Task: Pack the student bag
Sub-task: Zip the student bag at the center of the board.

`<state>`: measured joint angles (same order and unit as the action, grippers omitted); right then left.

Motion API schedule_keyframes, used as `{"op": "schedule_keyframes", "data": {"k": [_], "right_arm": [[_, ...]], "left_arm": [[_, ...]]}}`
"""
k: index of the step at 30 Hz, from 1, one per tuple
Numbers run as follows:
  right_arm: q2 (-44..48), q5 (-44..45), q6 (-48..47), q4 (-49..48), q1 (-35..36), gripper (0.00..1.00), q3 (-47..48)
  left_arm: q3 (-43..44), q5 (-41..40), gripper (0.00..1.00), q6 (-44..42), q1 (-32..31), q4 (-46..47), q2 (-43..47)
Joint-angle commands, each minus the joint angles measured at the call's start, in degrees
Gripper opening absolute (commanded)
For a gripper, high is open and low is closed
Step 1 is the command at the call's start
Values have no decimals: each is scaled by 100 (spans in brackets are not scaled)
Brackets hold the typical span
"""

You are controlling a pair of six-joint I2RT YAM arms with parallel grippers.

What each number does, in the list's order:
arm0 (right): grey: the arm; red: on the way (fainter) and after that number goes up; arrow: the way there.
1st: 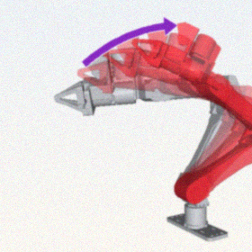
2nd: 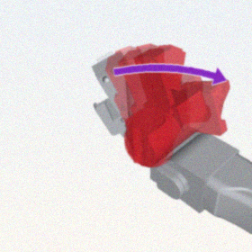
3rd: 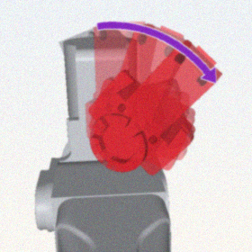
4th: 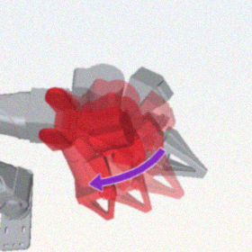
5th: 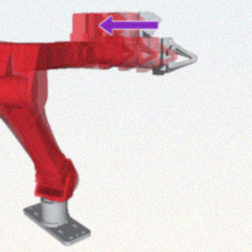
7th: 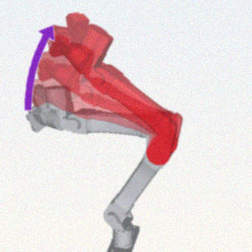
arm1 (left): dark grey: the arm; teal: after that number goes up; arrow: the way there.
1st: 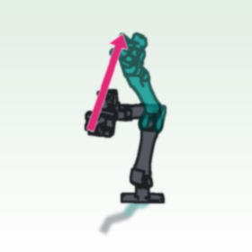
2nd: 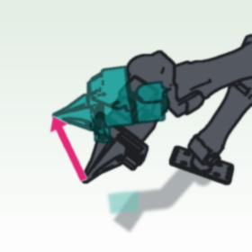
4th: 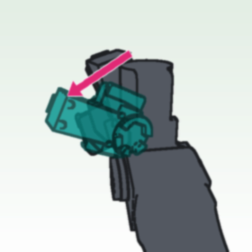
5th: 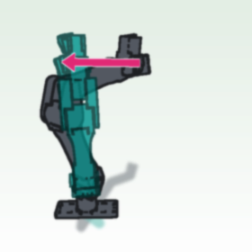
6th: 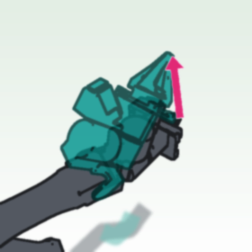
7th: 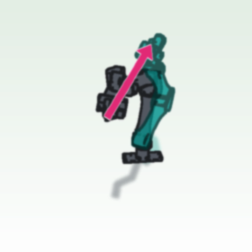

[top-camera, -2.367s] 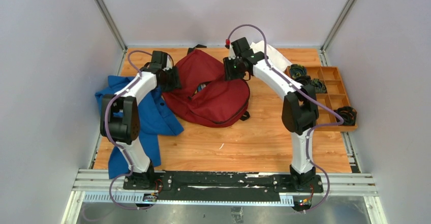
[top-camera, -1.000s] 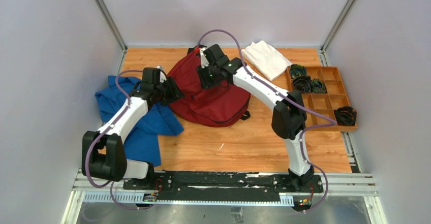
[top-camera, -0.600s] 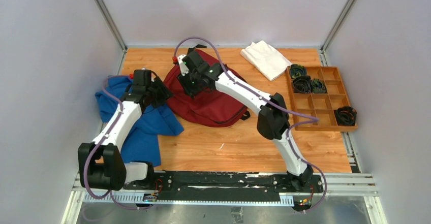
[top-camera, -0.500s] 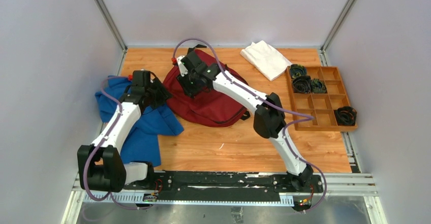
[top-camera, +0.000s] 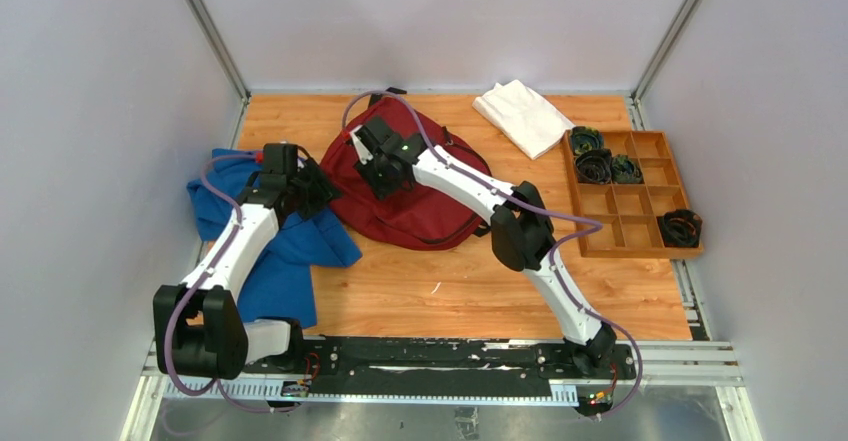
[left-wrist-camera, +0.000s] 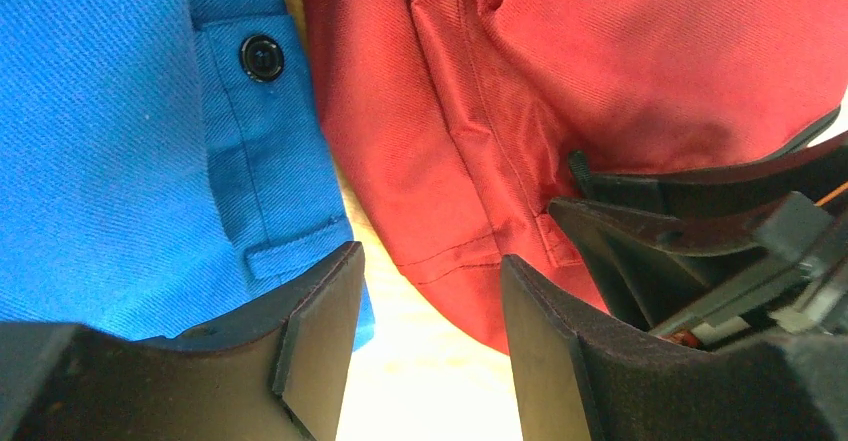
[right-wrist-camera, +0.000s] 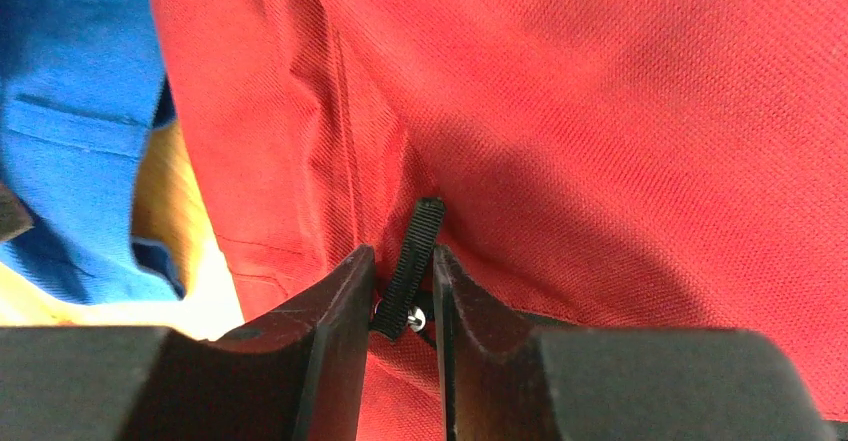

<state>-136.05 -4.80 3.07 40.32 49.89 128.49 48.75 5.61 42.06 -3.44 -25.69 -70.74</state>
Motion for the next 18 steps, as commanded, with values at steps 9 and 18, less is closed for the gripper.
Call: {"op": "schedule_keyframes", "data": {"k": [9,18], "right_arm": [[1085,-88,172,-734,63,6,-1298],[1763,-719,570,-1925,-137,8,-2414]], "left_arm": [[-92,639,59,17,29,467,-107],[-368,1800,62,189,-147,1543,-567]]}}
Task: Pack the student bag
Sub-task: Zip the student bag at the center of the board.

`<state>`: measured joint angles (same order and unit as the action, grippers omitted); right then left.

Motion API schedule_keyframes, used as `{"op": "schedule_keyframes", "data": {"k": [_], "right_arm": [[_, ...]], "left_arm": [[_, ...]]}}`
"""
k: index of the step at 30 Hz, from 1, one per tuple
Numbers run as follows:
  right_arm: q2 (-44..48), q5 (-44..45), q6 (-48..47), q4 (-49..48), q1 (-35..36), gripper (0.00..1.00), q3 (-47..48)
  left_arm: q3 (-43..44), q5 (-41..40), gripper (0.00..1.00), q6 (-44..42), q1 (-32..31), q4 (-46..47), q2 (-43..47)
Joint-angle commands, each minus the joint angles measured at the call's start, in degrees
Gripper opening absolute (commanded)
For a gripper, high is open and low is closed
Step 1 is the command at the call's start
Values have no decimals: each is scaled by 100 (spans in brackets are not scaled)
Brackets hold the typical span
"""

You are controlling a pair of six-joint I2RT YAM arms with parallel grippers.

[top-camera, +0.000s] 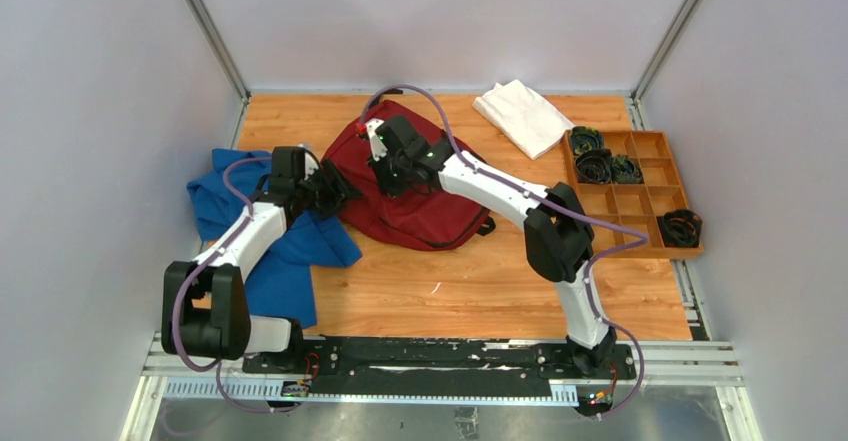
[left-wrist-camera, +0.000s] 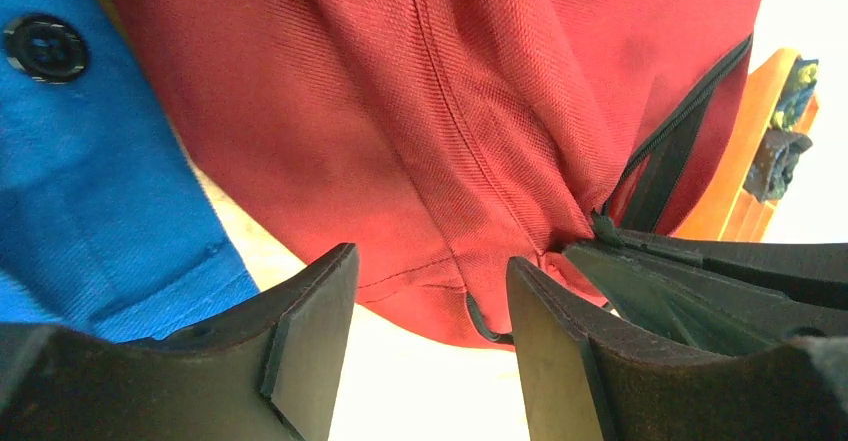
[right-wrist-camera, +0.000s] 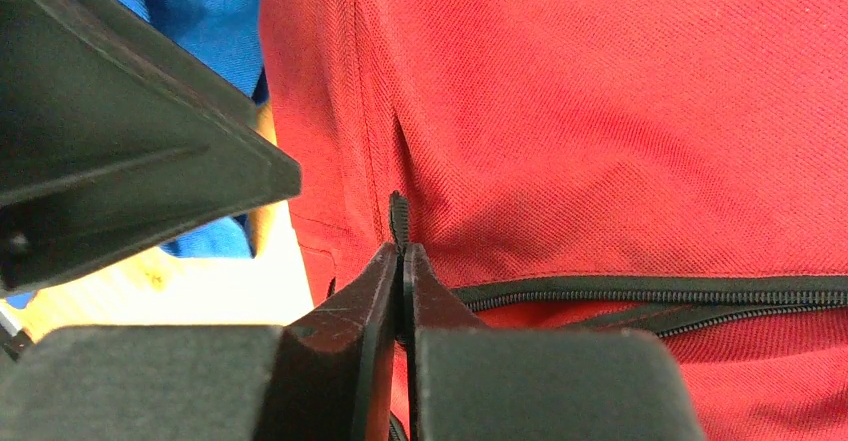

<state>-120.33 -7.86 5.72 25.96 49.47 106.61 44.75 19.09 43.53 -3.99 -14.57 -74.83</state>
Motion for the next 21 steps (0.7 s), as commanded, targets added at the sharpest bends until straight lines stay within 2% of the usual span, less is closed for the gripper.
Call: {"op": "schedule_keyframes", "data": {"k": [1,7,17,21], "right_arm": [[171,-460,335,-494,-114,9,-228],[93,-761,578,-490,-251,12,-228],[41,-858,710,-548,-297,24,-122],[-52,-866,750,-552,-315,24,-25]], "left_arm": [[46,464,62,48,-93,463,-188],[121,471,63,16,-93,480,-289],[148,569,64,6,-99,534,-399],[159,523,64,-10,-93,477,-385]]}}
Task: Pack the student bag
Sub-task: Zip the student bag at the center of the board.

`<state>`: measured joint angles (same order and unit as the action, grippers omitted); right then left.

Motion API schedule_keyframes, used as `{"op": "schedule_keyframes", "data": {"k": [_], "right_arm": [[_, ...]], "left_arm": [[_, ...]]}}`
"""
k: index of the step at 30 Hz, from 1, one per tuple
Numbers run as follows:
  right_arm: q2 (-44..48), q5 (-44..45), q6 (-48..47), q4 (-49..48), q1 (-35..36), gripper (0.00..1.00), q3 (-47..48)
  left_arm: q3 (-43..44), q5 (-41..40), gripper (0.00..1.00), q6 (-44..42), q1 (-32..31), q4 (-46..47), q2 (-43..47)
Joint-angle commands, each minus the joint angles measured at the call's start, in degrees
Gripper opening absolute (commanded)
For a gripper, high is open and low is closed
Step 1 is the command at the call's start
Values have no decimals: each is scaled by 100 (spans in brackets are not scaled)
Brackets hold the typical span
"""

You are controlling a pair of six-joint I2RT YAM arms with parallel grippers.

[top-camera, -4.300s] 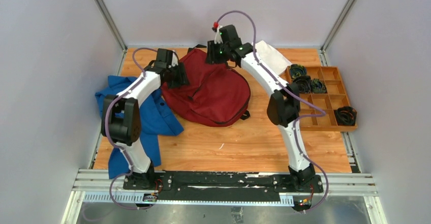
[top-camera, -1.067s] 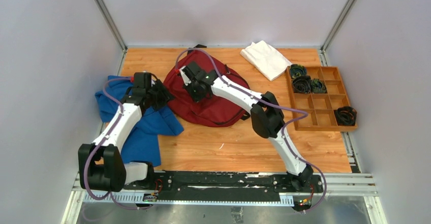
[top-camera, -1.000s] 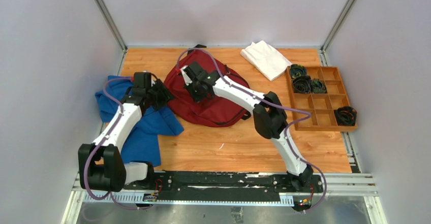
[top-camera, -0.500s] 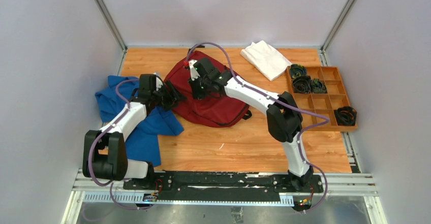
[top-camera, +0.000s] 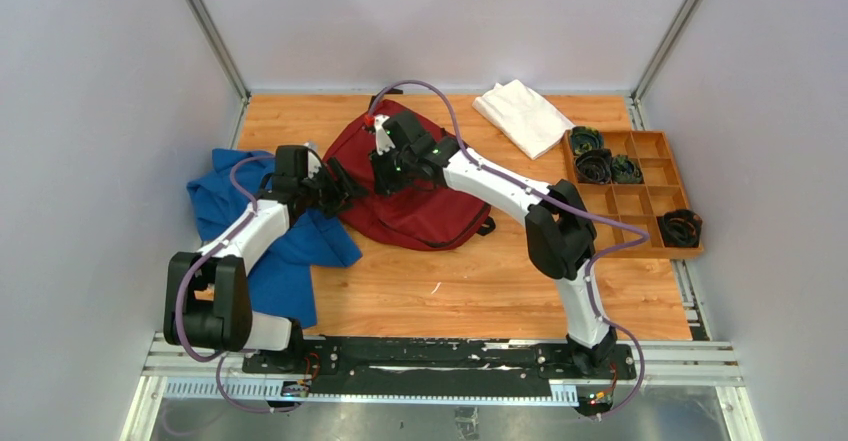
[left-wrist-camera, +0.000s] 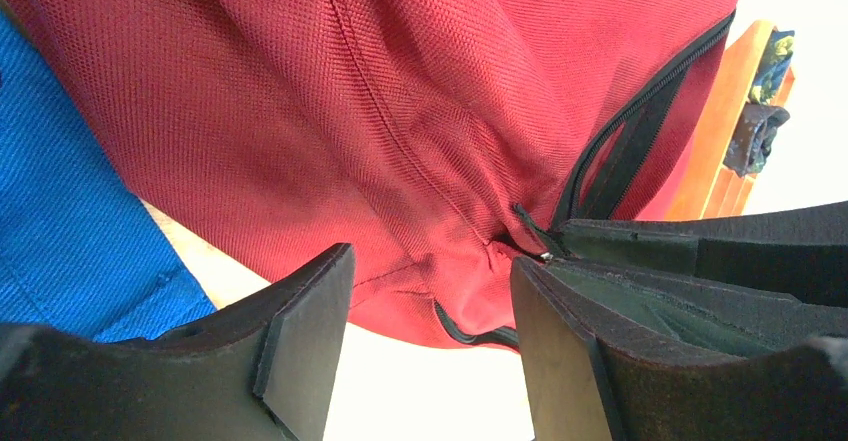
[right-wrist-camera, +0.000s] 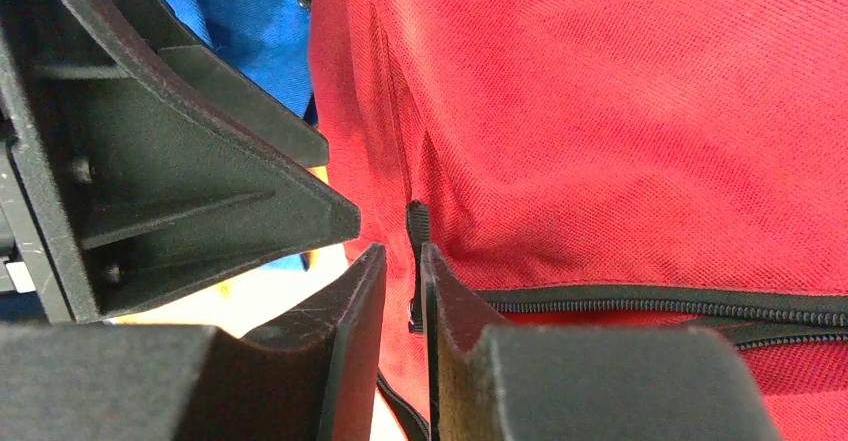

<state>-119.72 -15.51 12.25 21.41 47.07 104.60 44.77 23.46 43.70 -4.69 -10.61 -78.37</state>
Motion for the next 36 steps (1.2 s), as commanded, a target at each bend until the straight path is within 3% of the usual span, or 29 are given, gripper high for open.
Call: {"op": "schedule_keyframes", "data": {"k": [1,7,12,15,18,24,36], "right_arm": [[-146,-106,98,-86,-82,25,202],[-292,-187,27,22,-93,35,290],[-297,57,-68,146,-101,35,322],[-304,114,-60,153,-108,30,335],[-270,133,24,147,-123,15,312],[-153,-54,117,76,-160,0,215],[417,-18,305,-324,-265,1,-464]], "left_arm": [[155,88,65,-31,-23,77,-21],[154,90,65,-66,-27,53,4],[137,100,65,-99,-30,15,-20],[89,132,64,-67,-24,68,17],[38,100,64,-55,-26,94,73],[10,72,65,-107,-32,101,152],[154,-605,64,146,-660,27,314]]}}
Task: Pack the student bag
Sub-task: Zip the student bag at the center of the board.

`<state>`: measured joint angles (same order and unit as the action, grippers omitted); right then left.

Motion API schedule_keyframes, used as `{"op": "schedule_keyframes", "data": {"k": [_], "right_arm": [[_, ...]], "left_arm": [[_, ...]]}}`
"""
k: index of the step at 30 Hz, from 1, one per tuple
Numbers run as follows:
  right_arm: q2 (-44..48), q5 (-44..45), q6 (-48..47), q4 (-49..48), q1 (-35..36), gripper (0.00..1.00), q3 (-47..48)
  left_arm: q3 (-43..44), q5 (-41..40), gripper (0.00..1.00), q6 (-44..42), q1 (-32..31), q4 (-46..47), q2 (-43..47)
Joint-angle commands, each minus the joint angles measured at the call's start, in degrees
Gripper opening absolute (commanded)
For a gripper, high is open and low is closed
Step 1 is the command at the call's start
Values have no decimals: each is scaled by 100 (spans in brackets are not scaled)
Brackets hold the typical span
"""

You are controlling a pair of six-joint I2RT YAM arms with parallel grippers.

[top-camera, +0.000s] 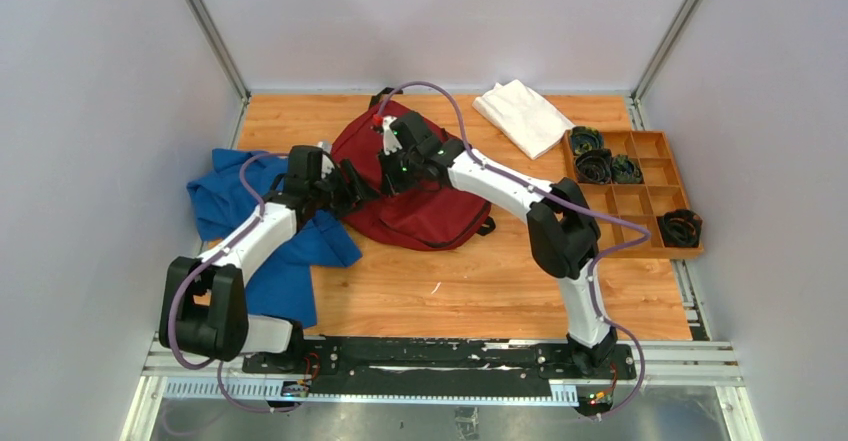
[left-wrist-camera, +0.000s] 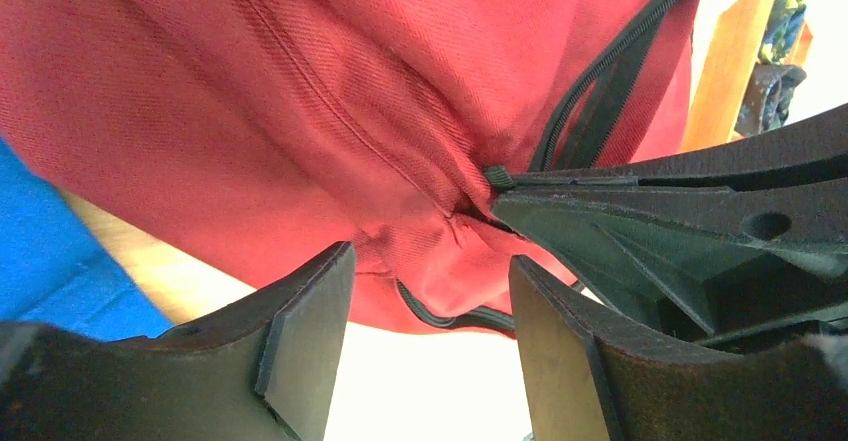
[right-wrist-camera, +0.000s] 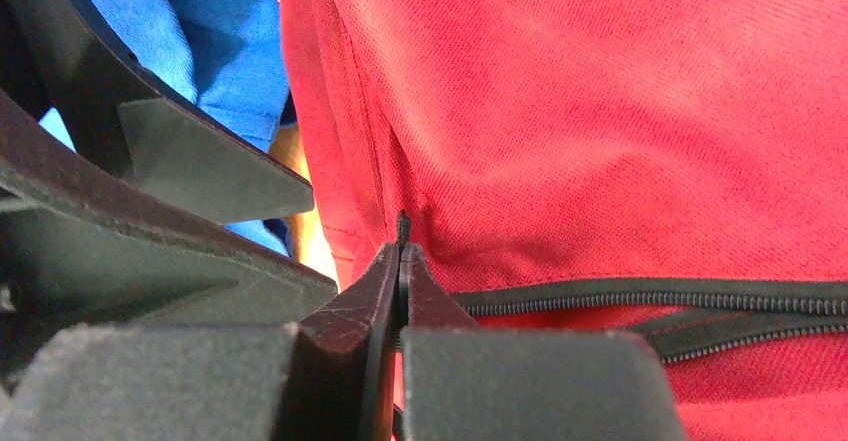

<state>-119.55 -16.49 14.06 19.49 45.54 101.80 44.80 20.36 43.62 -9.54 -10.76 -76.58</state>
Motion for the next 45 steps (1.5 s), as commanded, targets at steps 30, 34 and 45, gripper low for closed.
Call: {"op": "schedule_keyframes", "data": {"k": [30,34,45], "right_arm": [[905,-80,858,-1124,-364,0,-1137],[898,-96,852,-1116,-379,0,-1141],[776,-220,805,-982,-431,0,-976]], "left_arm": [[-515,-2537,59,2229,-1050,1262,466],[-412,-2449,53,2336,-1050,1339,215],[-293,-2432,33,2488,-1129,1544,-301]]}}
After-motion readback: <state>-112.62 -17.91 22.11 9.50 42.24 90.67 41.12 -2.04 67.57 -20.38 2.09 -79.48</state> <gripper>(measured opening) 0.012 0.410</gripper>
